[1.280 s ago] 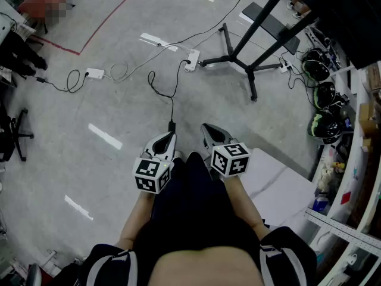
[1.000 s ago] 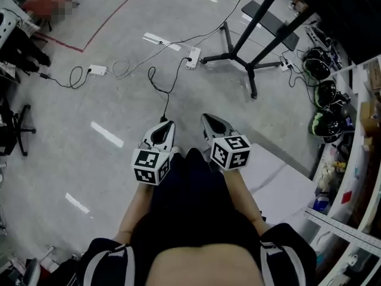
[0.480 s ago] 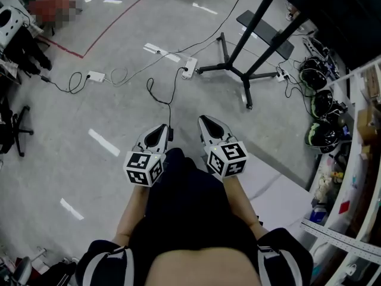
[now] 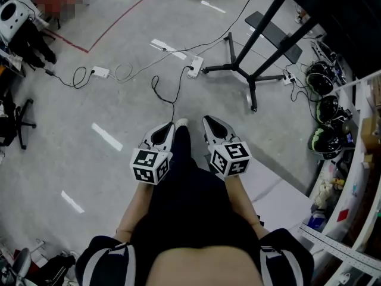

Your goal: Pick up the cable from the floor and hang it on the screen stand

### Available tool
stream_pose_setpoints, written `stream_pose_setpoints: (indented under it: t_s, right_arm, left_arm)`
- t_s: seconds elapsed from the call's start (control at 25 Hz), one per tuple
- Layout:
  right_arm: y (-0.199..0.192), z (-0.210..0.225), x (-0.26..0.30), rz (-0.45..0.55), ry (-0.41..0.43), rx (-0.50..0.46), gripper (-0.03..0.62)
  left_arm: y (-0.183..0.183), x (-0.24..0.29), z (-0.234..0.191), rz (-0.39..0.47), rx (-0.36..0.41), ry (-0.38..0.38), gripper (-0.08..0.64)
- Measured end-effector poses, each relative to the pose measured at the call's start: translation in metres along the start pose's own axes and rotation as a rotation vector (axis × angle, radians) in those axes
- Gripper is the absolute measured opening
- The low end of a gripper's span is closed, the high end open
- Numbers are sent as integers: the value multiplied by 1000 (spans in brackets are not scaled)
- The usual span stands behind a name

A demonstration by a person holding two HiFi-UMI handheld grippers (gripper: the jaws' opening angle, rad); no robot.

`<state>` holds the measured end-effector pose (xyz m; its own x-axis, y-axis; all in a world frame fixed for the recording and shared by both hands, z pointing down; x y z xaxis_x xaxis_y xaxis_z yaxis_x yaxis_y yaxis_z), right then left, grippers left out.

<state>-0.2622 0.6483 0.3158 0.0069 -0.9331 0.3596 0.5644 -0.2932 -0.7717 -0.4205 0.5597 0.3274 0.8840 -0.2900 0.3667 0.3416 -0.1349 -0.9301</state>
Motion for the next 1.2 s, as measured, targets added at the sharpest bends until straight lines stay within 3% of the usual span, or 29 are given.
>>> stream_pose_setpoints:
  t_s: [0.24, 0.96, 1.2]
  right_arm:
    - [22, 18, 29, -13, -8, 4, 25]
    - [120, 56, 177, -91, 31, -9, 25]
    - [145, 65, 214, -81, 2, -18, 25]
  left_arm:
    - [8, 34, -21, -18, 1, -4, 8]
    - [68, 154, -138, -48, 14, 28, 8]
    - [85, 182, -170, -31, 12, 24, 8]
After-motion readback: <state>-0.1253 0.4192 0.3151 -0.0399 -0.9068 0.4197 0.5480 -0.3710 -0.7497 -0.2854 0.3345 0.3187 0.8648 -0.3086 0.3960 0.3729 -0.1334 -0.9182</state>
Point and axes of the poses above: the fingertips, and each gripper's own axes: x forward along the fingers, z to its right, y out of its top, the point moved 7 cm from there along -x, backward along the fingers, and after that the axes turned 15 degrees about x, right-handed, at the moved point
